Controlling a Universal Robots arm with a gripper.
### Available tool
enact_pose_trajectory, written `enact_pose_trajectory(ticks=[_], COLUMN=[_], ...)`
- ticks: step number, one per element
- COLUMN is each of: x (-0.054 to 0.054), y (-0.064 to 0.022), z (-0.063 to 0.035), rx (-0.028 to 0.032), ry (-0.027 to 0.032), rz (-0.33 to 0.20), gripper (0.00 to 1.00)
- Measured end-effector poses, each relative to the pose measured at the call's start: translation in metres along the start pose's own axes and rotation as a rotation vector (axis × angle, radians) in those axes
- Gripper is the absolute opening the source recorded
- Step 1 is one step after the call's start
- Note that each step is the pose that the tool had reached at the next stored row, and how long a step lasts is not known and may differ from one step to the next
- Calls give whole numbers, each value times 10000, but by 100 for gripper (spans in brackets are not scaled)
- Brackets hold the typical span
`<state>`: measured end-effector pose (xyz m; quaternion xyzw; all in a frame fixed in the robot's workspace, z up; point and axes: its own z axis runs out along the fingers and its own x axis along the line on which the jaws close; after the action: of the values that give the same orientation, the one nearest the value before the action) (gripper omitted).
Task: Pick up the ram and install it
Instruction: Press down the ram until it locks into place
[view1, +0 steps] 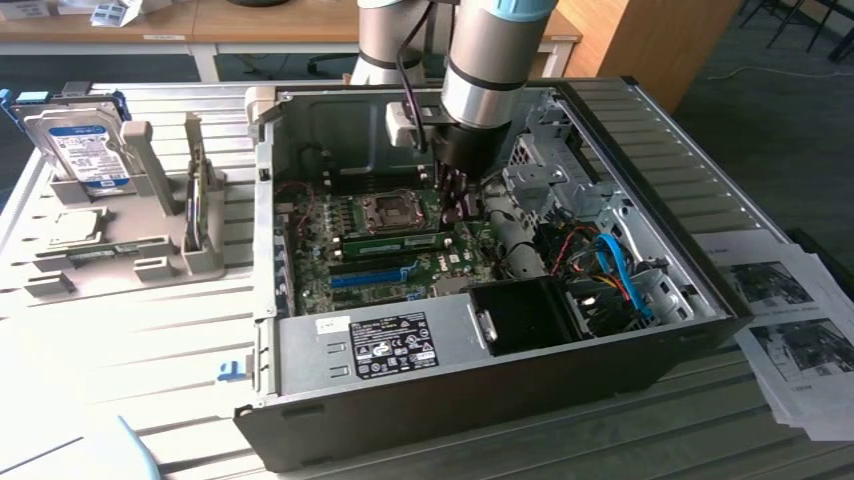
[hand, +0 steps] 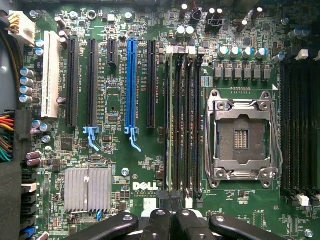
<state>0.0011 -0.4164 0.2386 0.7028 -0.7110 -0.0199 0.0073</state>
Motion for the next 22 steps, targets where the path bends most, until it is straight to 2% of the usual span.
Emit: enact_pose_trajectory(ticks=[8, 22], x=[1, -41], y=[-2, -2], z=[45, 58], rx=[0, 1], ry=[-1, -2], rz=[0, 0], gripper=[9, 9])
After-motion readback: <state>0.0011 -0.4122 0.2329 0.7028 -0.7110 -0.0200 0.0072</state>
